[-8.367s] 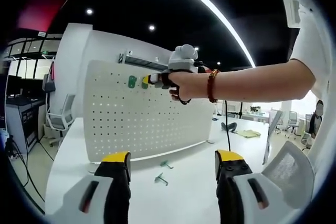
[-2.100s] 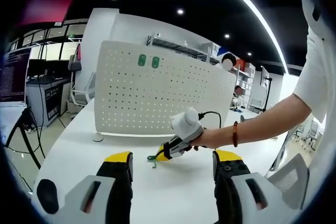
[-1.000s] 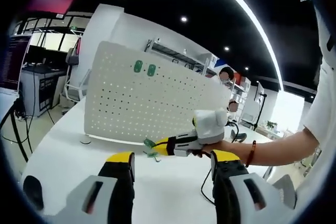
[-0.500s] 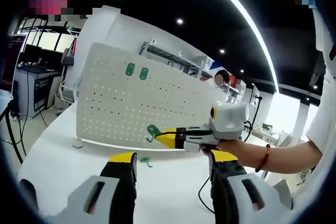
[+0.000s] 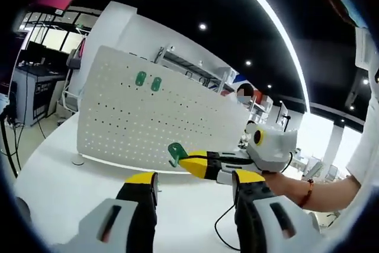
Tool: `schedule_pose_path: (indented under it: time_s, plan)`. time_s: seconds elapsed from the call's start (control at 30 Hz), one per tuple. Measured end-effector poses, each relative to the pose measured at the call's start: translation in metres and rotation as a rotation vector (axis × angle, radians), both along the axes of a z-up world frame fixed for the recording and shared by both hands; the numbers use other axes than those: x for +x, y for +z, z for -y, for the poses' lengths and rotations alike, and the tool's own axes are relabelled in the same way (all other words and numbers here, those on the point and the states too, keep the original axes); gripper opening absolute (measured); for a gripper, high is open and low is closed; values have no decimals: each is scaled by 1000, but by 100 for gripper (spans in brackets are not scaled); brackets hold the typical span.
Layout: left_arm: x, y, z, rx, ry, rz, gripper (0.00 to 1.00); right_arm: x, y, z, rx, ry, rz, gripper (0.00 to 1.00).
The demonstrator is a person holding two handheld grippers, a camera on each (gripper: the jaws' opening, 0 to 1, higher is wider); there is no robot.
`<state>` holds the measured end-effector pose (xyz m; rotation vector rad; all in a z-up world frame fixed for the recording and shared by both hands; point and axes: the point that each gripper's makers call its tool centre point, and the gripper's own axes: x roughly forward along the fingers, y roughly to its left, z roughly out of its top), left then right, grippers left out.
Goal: Insert the hook assembly into the mounting plate slot until the hook locks in place.
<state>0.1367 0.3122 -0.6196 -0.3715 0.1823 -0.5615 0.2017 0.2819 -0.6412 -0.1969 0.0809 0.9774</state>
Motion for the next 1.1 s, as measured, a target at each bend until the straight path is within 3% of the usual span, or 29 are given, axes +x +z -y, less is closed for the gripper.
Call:
schedule_pose_path:
  time_s: [0.23,0.37,1.1]
  plan:
    - [-1,4,5,-27,-17,11,48,-10,7,1,46,2,-1,2]
    - [-1,8,5,-59,-17,16,45,-20,19,-1,148,7,-30,2]
    - [-7,17,-5,-163,-16,20,9,-59,30,-23,176,60,-23,2]
